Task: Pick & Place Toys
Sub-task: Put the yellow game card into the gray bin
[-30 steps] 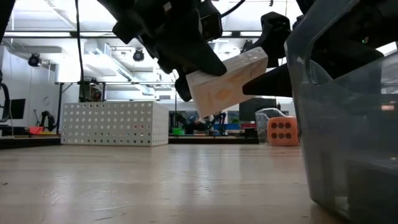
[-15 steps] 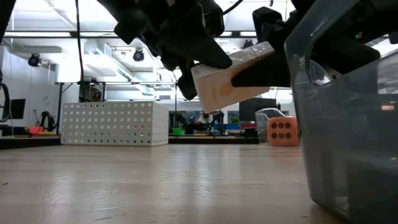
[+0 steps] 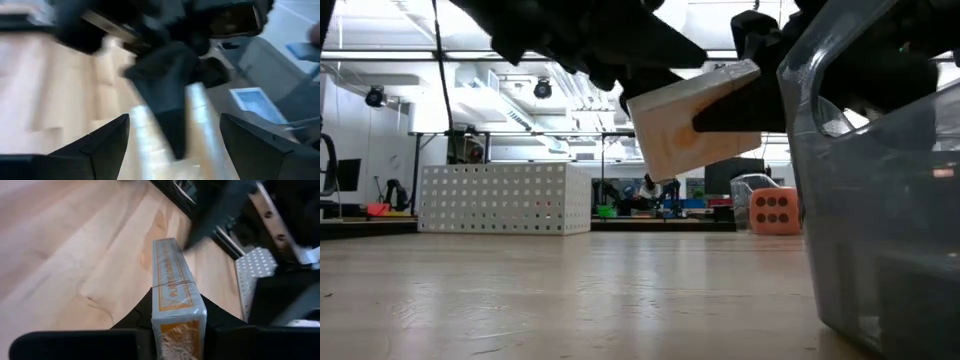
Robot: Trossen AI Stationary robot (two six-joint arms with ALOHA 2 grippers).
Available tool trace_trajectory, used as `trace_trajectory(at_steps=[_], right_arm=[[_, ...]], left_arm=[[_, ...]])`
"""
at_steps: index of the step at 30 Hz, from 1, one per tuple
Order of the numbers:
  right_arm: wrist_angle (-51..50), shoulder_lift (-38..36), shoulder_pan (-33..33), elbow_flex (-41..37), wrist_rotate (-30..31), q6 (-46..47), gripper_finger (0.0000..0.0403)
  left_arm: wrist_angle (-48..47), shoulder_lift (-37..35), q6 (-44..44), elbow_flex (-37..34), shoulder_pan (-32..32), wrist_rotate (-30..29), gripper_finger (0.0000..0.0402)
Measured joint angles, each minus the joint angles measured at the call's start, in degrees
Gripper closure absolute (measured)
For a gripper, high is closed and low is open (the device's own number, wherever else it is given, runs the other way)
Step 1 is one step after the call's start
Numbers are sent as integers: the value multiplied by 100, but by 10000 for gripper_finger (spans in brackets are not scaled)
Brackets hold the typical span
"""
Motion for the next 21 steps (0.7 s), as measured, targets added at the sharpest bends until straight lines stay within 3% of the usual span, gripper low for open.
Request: trace_trajectory(at_steps=[10,13,18,21], right_arm=[[371,-56,218,-15,-339,222,343],[712,-187,231,-32,-1000,363,343],[1574,-576,169,-308,-2657,714,343],[2276,-845,112,-696,-3141,952,343]], left_arm=[[1483,-1609,139,-1898,-87,-852,88],[1866,-2188,123,-2550,-92,-1020,88],[1911,-3148,99,-3359,-94,-1318,88],[1927,-3615,95,-3702,-94,-1378,87]])
